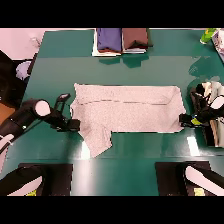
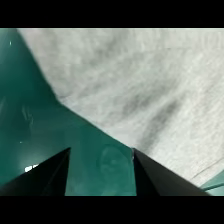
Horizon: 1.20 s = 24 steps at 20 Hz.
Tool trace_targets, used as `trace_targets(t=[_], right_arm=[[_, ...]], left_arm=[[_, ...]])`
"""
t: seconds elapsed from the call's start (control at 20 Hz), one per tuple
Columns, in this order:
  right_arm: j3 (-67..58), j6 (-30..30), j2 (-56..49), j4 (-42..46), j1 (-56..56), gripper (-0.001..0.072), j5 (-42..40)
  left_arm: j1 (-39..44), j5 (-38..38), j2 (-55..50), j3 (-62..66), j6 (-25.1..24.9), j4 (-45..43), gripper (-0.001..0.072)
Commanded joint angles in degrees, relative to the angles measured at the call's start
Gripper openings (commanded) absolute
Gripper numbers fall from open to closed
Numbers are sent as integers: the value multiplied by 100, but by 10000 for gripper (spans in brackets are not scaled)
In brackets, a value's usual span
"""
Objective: Fold the shirts.
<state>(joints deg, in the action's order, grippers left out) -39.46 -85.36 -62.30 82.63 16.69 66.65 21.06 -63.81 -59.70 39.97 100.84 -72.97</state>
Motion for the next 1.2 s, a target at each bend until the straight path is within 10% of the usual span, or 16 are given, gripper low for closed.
trace_targets(t=[0.0, 0.45, 0.5, 0.6, 1.15], right_arm=[[15, -7, 87, -4, -13, 14, -9], [15, -7, 87, -11, -17, 14, -20], [15, -7, 87, -13, -17, 14, -13], [15, -7, 87, -11, -17, 14, -7], [15, 0, 1231, 85, -13, 13, 850]], left_arm=[[457, 476, -13, -363, 474, 2, 469], [485, 1309, -153, -525, 518, 501, 466], [485, 1300, -153, -525, 520, 501, 443], [485, 1274, -153, -525, 514, 485, 125], [485, -463, 1255, -291, 527, -831, 19]])
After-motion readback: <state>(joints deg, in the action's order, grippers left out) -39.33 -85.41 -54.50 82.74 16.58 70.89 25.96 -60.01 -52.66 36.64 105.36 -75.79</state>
